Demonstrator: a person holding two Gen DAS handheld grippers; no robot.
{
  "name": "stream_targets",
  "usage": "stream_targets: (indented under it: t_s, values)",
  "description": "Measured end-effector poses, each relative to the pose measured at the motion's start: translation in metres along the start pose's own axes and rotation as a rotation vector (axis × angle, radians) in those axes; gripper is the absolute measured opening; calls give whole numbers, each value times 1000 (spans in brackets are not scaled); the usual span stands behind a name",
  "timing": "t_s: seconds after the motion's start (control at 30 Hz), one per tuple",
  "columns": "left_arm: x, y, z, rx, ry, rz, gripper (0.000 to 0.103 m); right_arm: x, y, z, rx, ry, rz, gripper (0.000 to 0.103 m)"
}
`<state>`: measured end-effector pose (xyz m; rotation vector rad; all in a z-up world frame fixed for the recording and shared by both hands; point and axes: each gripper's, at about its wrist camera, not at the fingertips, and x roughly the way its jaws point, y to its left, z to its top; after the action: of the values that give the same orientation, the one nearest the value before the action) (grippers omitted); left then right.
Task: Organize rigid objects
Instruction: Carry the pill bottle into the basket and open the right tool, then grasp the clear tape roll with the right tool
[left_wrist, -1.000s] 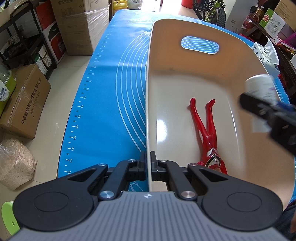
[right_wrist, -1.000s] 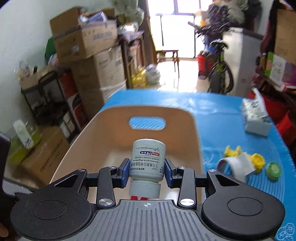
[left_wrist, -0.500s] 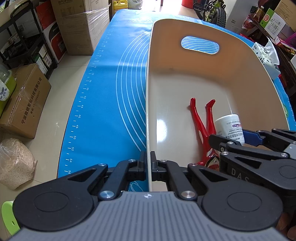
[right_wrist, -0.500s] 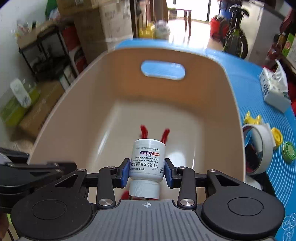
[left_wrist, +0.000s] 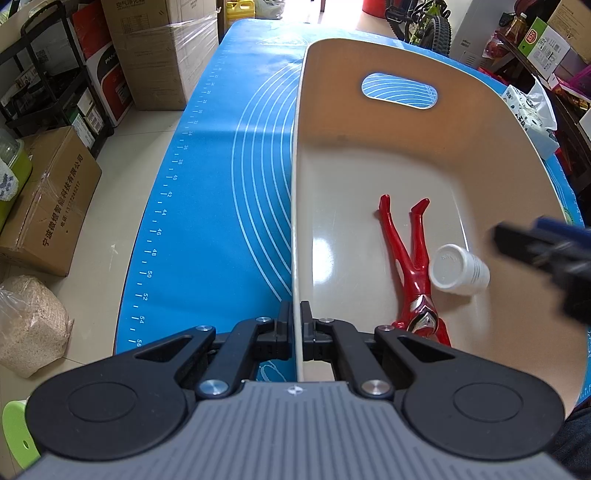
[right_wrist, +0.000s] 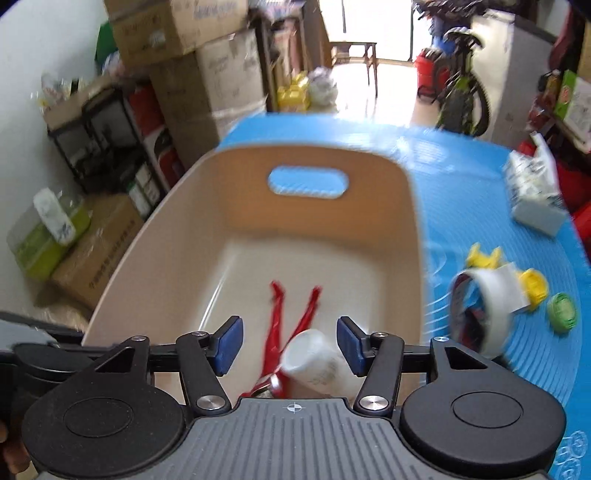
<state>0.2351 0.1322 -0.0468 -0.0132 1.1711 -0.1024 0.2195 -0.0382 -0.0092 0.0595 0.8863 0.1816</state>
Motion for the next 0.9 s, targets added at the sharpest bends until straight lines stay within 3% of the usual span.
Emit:
stream_targets:
  t_s: [0.27,0.47,0.63,0.73,0.9]
  values:
    - [0,-1,0,1,0,3,4,-34,-53,11,33,-119,-114,70]
    - [0,0,0,2,0,2,4,-18,-87,6,5,-105,-224,70]
    - [0,0,0,2,0,3,4,7,-98,-4,-38,-75,-258,70]
    - [0,-1,0,1,0,2,4,22,-97,-5,-63,-57,-272,66]
    - [0,0,1,3,0,2,4,40,-98,-5,-54,-19,-288,51]
